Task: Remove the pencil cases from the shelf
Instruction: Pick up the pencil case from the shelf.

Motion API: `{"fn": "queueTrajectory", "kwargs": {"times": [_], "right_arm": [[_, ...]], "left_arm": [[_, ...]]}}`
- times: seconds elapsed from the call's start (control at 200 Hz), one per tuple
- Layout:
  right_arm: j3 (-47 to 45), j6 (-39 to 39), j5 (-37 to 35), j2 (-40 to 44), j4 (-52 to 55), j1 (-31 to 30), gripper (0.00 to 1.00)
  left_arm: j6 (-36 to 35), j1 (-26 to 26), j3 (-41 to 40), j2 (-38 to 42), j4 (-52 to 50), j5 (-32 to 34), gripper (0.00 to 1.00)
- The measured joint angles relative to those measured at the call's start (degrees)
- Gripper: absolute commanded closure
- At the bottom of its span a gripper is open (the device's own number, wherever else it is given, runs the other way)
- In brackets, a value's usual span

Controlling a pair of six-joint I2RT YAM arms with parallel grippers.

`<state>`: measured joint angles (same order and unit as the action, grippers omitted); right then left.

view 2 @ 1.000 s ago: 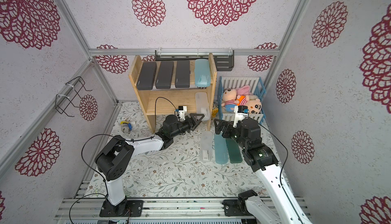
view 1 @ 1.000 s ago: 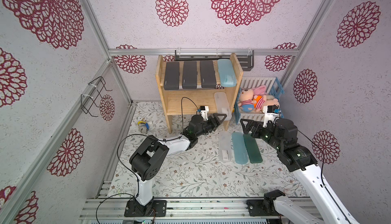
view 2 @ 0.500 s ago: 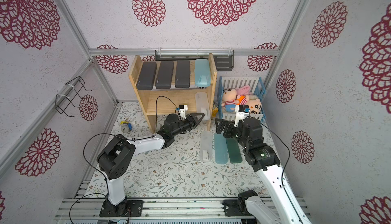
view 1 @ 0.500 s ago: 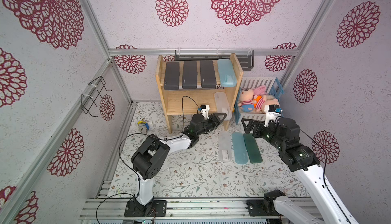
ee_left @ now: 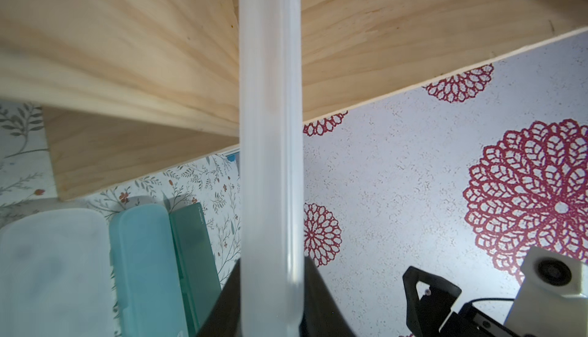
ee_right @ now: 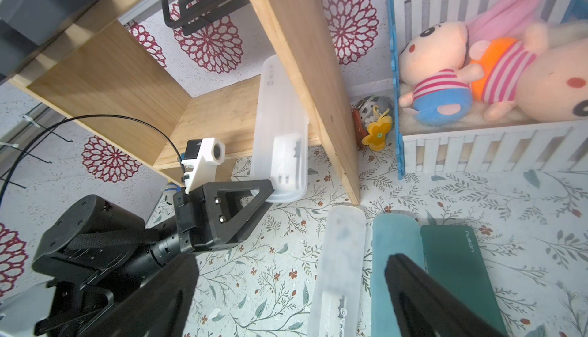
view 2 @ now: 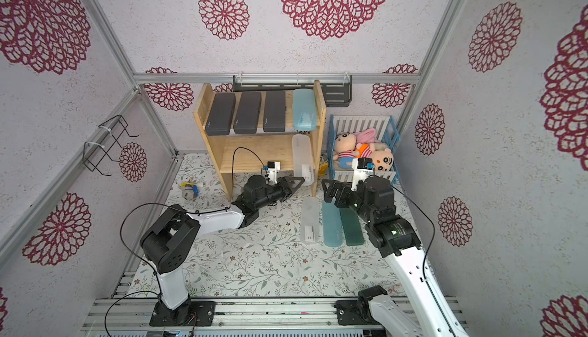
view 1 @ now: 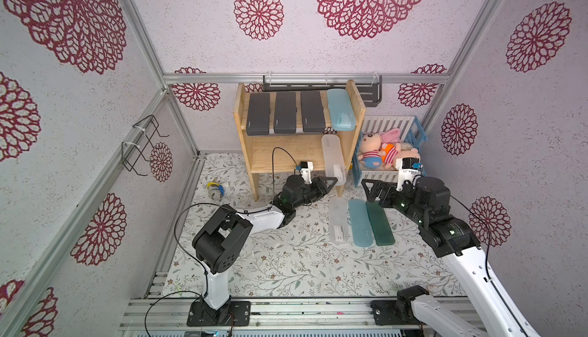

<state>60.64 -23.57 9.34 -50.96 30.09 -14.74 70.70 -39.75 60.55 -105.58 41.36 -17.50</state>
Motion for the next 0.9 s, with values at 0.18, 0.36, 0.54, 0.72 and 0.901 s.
{"fn": "queueTrajectory", "kwargs": {"times": [0.18, 0.36, 0.54, 0.72, 0.901], "right_arm": [[-2.95, -3.13, 2.49, 0.63, -5.68, -2.36, 0.01], [-4.35, -6.75, -0.61, -1.05, -10.01, -12.83, 0.01], [-4.22, -10.19, -4.81, -6.14, -16.24, -22.71, 0.01], [-1.14, -12.28, -8.68, -12.74, -19.43, -29.00, 0.01], [3.39, -13.53, -12.39, -18.53, -21.86, -33.38, 0.01]], "left_arm": [[-8.74, -0.09, -10.99, 13.99, -7.13, 1.57, 1.00], [-18.75, -1.44, -18.38, 31.52, -17.77, 5.33, 1.00], [-24.76, -4.39, -22.49, 45.42, -28.48, 10.25, 1.00], [-27.63, -6.56, -25.46, 53.37, -36.35, 14.93, 1.00], [-28.89, -7.54, -27.58, 58.05, -41.18, 18.01, 1.00]]}}
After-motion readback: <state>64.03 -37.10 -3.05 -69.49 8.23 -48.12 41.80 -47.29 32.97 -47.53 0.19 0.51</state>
